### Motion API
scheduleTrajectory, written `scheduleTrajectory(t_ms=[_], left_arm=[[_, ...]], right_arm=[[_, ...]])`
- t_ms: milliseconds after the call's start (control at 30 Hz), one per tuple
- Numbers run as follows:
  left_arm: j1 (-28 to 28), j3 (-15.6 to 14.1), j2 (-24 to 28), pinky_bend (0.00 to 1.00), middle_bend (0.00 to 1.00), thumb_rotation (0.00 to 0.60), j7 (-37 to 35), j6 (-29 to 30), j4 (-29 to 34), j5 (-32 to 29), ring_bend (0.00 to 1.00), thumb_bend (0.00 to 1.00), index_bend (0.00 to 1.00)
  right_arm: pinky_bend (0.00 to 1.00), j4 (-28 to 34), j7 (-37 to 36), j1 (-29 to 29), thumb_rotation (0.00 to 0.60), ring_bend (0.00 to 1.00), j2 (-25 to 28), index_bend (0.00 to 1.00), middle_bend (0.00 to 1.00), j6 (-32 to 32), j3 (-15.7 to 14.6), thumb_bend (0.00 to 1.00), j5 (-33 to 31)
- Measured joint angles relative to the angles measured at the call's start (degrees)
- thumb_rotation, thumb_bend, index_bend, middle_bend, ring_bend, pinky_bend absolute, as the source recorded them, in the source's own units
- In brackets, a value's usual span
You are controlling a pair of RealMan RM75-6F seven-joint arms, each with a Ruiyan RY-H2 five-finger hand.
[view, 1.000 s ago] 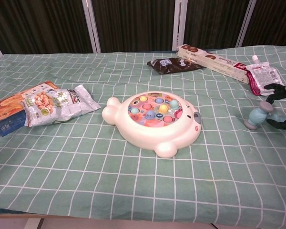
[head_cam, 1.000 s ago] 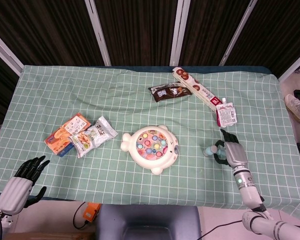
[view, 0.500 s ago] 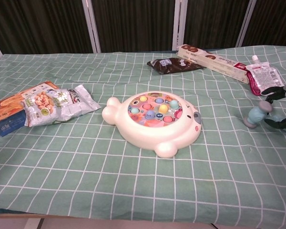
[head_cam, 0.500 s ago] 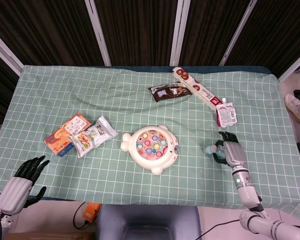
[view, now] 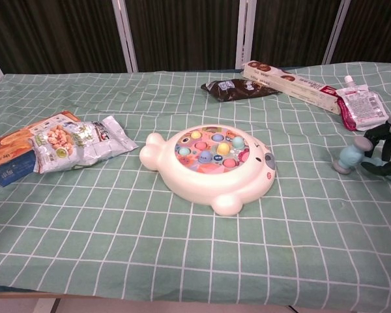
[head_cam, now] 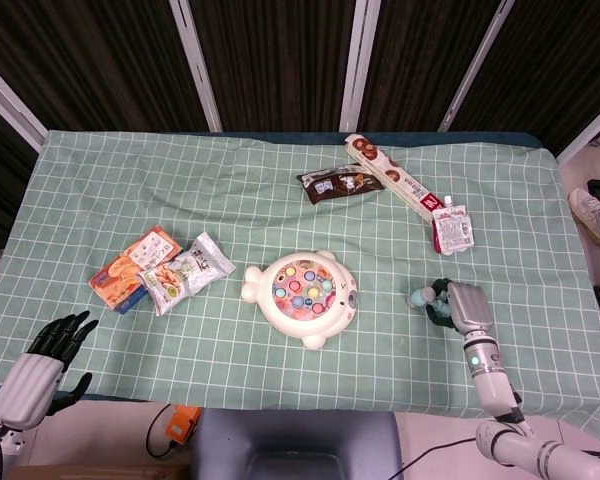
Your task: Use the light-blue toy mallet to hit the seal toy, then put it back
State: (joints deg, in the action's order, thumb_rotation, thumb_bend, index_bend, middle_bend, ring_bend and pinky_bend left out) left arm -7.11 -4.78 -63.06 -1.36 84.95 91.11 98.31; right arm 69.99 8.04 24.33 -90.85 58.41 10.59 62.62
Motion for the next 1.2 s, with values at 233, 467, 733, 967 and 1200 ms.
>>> scheduleTrajectory(t_ms=[233, 467, 733, 967, 1200], left_arm=[[0.05, -0.03, -0.02, 0.11, 0.0, 0.6, -0.1, 0.17, -0.06, 0.14, 0.0, 0.4, 0.0], [0.0, -0.01, -0.05, 0.11, 0.0, 0.6, -0.15, 0.14, -0.09, 0.15, 0.0, 0.4, 0.0], [-0.02, 0.01, 0.03, 0.11, 0.0, 0.6, -0.54, 0.24, -0.21, 0.16, 0.0, 0.4, 0.0], [-0.09, -0.03, 0.01, 0.11, 0.0, 0.6, -0.38, 0.1, -0.17, 0.25, 0.0, 0.4, 0.0], [-0.14, -0.04, -0.07, 0.11, 0.0, 0.6, -0.14, -0.05, -0.12, 0.22, 0.0, 0.4, 0.0]], right_arm=[[0.62, 1.29, 1.08, -0.07, 0.6, 0.66, 0.8, 0.97, 0.65, 1.13, 0.39, 0.56, 0.07], [0.73, 2.03, -0.58, -0.11, 0.6, 0.68, 1.23, 0.98, 0.67, 0.83, 0.92, 0.58, -0.23], [0.75, 4.35, -11.01, -0.37, 0.6, 0.71, 3.19, 0.98, 0.69, -0.84, 3.1, 0.64, 0.19], [0.77, 12.42, -23.98, -0.92, 0.6, 0.73, 10.15, 0.98, 0.7, -4.5, 5.95, 0.68, 0.98], [0.77, 21.27, -29.78, -1.0, 0.6, 0.73, 18.62, 0.99, 0.7, -7.78, 7.56, 0.69, 3.76]])
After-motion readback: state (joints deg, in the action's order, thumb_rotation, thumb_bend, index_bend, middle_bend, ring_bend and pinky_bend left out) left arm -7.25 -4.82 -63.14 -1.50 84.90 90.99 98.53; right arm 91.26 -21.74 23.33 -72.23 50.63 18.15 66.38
